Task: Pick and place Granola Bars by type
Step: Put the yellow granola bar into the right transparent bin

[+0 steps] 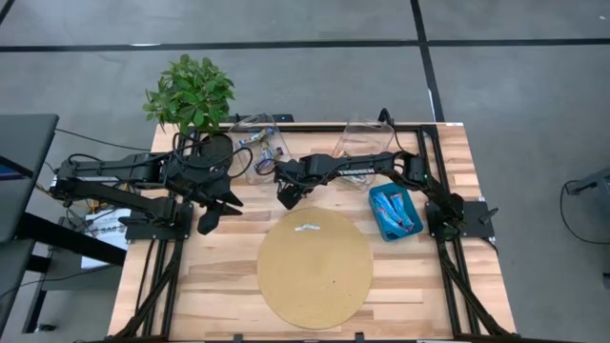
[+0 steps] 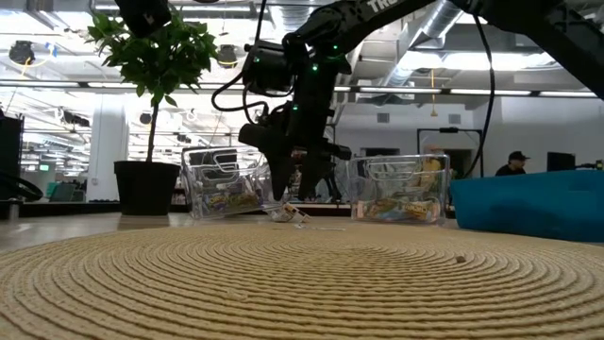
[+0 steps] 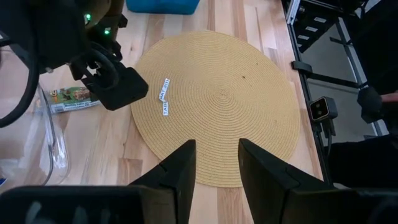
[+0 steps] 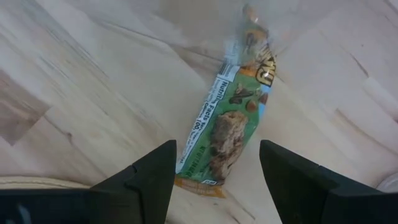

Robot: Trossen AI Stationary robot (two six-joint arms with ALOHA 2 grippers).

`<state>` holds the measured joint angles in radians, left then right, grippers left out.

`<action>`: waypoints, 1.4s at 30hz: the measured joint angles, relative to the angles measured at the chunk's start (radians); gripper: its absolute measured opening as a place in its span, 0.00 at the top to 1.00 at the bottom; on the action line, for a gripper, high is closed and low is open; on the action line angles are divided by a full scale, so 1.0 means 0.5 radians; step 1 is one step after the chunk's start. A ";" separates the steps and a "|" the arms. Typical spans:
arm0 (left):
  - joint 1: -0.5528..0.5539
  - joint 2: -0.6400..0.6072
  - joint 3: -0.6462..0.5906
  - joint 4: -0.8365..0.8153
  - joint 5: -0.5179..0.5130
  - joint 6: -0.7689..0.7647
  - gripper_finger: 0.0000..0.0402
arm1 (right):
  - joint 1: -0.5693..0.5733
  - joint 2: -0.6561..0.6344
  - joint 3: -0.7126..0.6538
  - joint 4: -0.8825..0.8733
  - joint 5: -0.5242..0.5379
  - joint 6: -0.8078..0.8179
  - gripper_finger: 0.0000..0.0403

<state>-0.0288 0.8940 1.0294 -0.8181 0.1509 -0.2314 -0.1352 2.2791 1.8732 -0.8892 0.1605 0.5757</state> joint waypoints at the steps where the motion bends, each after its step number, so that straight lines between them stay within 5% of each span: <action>1: 0.000 0.000 0.000 0.000 0.000 0.000 0.72 | 0.000 0.000 0.000 0.001 -0.002 0.000 0.45; 19: 0.000 0.000 0.000 0.001 0.000 0.000 0.72 | 0.025 0.018 0.000 -0.014 -0.068 0.230 0.45; 24: 0.000 0.000 0.000 0.002 0.000 -0.025 0.72 | 0.058 0.103 -0.001 0.002 -0.249 0.374 0.45; 42: 0.000 0.000 0.000 0.002 0.001 -0.029 0.72 | 0.053 0.132 -0.002 0.060 -0.071 0.421 0.49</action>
<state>-0.0288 0.8940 1.0294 -0.8169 0.1513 -0.2459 -0.1089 2.3451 1.8725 -0.8593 0.1249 0.7860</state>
